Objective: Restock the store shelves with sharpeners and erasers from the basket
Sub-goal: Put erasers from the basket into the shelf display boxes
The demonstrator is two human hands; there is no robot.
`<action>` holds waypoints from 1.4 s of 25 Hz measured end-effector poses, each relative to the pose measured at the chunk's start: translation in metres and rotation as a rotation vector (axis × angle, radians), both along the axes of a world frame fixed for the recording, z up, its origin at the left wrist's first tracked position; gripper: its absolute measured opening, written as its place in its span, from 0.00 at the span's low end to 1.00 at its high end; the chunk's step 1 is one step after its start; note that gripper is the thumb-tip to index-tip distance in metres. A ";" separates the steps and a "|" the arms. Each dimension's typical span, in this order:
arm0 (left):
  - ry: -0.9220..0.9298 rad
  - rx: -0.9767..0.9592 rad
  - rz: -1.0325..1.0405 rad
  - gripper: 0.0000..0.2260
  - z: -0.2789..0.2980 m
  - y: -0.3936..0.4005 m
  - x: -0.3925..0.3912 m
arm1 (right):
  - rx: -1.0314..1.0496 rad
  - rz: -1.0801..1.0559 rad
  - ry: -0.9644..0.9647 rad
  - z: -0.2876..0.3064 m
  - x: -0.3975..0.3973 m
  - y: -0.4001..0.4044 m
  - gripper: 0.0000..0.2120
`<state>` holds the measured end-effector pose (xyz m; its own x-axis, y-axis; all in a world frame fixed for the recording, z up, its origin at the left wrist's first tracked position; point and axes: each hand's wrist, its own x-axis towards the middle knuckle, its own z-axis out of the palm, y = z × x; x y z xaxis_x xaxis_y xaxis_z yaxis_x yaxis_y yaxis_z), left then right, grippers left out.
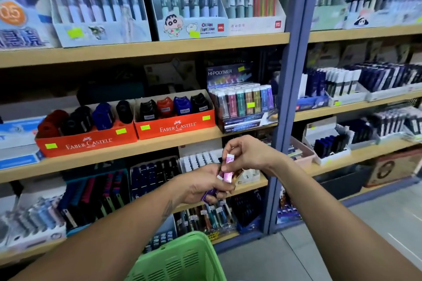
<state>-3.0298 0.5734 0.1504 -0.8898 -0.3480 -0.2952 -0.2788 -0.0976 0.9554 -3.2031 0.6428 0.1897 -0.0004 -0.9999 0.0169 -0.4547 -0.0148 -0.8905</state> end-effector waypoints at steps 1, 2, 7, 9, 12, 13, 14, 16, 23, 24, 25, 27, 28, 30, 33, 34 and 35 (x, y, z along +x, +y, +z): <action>0.013 0.006 0.010 0.10 -0.001 0.000 -0.002 | -0.014 -0.001 0.029 0.003 -0.002 -0.001 0.13; 0.026 0.017 0.018 0.10 -0.001 0.000 -0.004 | -0.019 -0.001 0.045 0.005 -0.003 -0.001 0.13; 0.039 0.054 0.029 0.11 -0.004 -0.003 -0.009 | -0.022 0.075 0.149 0.006 -0.010 0.000 0.13; 0.048 0.102 0.039 0.11 -0.005 -0.005 -0.009 | -0.089 0.096 0.235 0.007 -0.007 -0.001 0.13; 0.065 0.156 0.122 0.11 -0.006 -0.008 -0.011 | -0.155 0.062 0.282 0.008 -0.004 -0.004 0.13; 0.074 0.161 0.141 0.11 -0.005 -0.008 -0.012 | -0.172 0.046 0.264 0.009 -0.002 -0.005 0.13; 0.080 0.157 0.145 0.11 -0.004 -0.009 -0.012 | -0.182 0.034 0.238 0.009 -0.001 -0.005 0.12; 0.079 0.125 0.126 0.11 -0.002 -0.010 -0.011 | -0.180 0.014 0.169 0.010 -0.001 -0.005 0.11; 0.083 0.124 0.102 0.12 -0.008 -0.005 -0.002 | -0.183 -0.126 -0.177 0.018 -0.028 -0.002 0.09; 0.103 0.161 0.124 0.13 -0.010 -0.005 -0.003 | -0.194 -0.144 -0.202 0.017 -0.028 -0.003 0.10; 0.127 0.199 0.145 0.13 -0.011 -0.005 -0.005 | -0.189 -0.157 -0.211 0.016 -0.028 -0.004 0.10; 0.167 0.251 0.174 0.13 -0.013 -0.003 -0.009 | -0.131 -0.141 -0.160 0.013 -0.024 -0.005 0.09; 0.171 0.262 0.177 0.12 -0.015 -0.002 -0.012 | -0.096 -0.135 -0.117 0.011 -0.021 -0.005 0.09; 0.138 0.275 0.167 0.10 -0.020 -0.002 -0.015 | -0.068 -0.177 -0.080 0.009 -0.021 -0.007 0.07; 0.023 0.258 0.241 0.08 -0.037 -0.008 -0.011 | -0.050 -0.260 -0.133 0.003 -0.026 -0.006 0.05; -0.015 0.247 0.292 0.11 -0.044 -0.011 -0.009 | -0.020 -0.254 -0.146 -0.002 -0.028 -0.004 0.05; -0.035 0.241 0.337 0.14 -0.049 -0.012 -0.008 | 0.020 -0.242 -0.155 -0.009 -0.028 -0.001 0.05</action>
